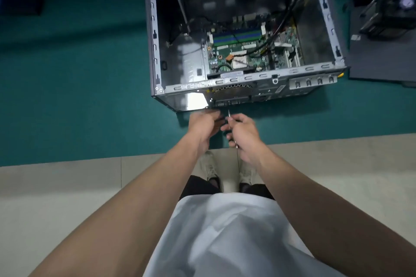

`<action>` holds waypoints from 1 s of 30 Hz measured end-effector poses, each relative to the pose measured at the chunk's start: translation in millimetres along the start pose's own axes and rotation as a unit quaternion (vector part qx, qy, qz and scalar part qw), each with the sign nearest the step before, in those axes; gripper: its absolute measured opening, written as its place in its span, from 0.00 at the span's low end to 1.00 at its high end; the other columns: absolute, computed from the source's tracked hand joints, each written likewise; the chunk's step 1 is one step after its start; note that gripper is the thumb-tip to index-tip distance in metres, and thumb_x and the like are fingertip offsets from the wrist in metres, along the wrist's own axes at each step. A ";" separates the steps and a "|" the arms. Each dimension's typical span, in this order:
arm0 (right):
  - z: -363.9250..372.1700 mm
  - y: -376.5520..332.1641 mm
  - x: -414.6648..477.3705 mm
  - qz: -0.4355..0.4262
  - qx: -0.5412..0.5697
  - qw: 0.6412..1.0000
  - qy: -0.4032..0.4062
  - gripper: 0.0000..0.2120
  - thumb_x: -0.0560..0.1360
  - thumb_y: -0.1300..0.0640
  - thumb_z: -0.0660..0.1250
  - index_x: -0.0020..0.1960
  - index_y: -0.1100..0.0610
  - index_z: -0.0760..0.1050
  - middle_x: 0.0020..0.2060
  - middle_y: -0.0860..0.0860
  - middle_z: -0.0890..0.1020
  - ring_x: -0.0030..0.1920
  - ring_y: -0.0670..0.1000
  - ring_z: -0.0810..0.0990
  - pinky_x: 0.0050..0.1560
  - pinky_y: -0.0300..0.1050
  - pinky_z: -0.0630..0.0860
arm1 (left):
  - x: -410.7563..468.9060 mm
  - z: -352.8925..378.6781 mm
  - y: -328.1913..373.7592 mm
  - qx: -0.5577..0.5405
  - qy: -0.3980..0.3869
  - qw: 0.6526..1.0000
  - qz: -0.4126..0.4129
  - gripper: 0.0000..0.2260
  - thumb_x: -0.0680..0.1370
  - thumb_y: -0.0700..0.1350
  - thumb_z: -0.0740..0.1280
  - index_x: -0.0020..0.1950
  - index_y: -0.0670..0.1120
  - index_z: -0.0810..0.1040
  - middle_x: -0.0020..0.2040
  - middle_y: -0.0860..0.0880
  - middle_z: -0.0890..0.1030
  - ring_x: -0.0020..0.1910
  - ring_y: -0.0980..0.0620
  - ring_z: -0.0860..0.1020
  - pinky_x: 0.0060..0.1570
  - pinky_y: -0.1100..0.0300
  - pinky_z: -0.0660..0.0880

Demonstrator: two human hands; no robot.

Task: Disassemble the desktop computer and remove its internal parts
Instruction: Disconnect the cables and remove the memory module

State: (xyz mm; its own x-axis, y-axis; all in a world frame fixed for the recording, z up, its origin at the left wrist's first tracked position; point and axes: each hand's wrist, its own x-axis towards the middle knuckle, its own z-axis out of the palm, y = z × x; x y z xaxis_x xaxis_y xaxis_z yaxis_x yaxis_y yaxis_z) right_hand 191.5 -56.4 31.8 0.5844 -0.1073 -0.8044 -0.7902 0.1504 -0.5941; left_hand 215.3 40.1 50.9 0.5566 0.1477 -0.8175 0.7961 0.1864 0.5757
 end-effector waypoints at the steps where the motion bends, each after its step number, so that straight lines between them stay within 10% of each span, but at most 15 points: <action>1: 1.8 0.9 2.5 0.000 0.007 1.000 0.003 0.06 0.81 0.58 0.60 0.47 0.53 0.74 0.33 0.50 0.80 0.25 0.45 0.68 0.22 0.39 0.61 | 2.5 0.8 -1.0 -0.014 -0.007 1.000 -0.009 0.09 0.80 0.35 0.64 0.58 0.34 0.78 0.52 0.38 0.82 0.51 0.42 0.82 0.54 0.55 0.80; 12: 8.6 1.2 14.2 -0.002 0.099 0.995 -0.010 0.08 0.81 0.61 0.58 0.49 0.56 0.75 0.31 0.52 0.75 0.24 0.45 0.65 0.22 0.38 0.55 | 25.7 4.6 -10.9 -0.092 -0.067 0.993 -0.039 0.06 0.78 0.36 0.67 0.54 0.37 0.76 0.25 0.47 0.70 0.28 0.48 0.65 0.28 0.55 0.67; 30: -5.1 0.6 11.6 -0.034 0.161 0.983 -0.075 0.08 0.82 0.63 0.55 0.48 0.58 0.71 0.30 0.53 0.72 0.24 0.47 0.59 0.27 0.41 0.47 | 28.8 12.1 -13.6 -0.098 -0.095 0.991 -0.002 0.03 0.74 0.37 0.71 0.46 0.40 0.80 0.28 0.48 0.73 0.26 0.53 0.65 0.32 0.58 0.65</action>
State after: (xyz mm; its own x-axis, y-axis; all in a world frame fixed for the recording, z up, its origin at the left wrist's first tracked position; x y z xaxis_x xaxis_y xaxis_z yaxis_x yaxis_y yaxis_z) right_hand 196.8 -62.6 22.1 0.6737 0.0155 -0.7388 -0.6630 0.4542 -0.5950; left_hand 223.4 30.1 19.4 0.6030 -0.0359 -0.7970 0.7477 0.3738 0.5488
